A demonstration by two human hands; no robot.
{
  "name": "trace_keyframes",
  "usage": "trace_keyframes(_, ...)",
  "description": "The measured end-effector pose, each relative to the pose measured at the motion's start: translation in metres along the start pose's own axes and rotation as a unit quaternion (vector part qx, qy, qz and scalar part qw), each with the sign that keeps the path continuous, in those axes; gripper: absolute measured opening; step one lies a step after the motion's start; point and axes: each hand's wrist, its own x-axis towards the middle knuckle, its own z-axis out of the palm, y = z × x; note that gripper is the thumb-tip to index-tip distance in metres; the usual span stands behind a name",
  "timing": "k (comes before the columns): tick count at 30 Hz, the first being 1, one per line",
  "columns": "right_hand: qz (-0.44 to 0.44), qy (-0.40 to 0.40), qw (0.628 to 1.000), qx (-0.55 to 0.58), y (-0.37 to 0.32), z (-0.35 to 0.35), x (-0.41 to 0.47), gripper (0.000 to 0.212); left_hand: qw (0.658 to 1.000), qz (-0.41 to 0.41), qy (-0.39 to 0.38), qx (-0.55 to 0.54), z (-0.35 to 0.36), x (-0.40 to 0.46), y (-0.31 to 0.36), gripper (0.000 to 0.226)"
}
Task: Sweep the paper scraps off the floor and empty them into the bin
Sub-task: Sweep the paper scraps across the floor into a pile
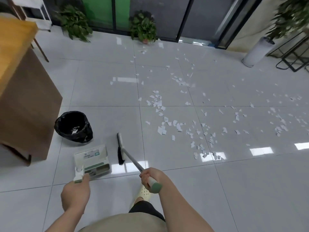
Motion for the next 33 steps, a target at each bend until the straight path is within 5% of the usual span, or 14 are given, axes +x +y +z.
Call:
trace_keyframes(6, -0.045, 0.077, 0.992, 0.091, -0.082, -0.088, -0.004, 0.028, 1.0, -0.003, -0.006, -0.007, 0.056, -0.013, 0.054, 0.049)
trace_keyframes(12, -0.099, 0.184, 0.976, -0.066, -0.149, -0.103, 0.005, 0.005, 1.0, -0.006, 0.018, 0.009, 0.094, -0.017, 0.097, 0.046)
trace_keyframes(15, -0.13, 0.208, 0.967, -0.076, -0.149, -0.09, 0.013, 0.024, 1.0, -0.007, 0.021, -0.005, 0.108, -0.021, 0.115, 0.044)
trace_keyframes(24, -0.12, 0.107, 0.987, -0.019, -0.18, -0.06, -0.015, 0.011, 0.999, 0.046, 0.004, 0.004, 0.137, -0.008, 0.164, 0.047)
trace_keyframes(33, -0.03, 0.017, 0.999, 0.007, -0.204, -0.006, 0.013, 0.025, 0.998, 0.05, -0.036, -0.01, 0.145, 0.057, 0.215, 0.045)
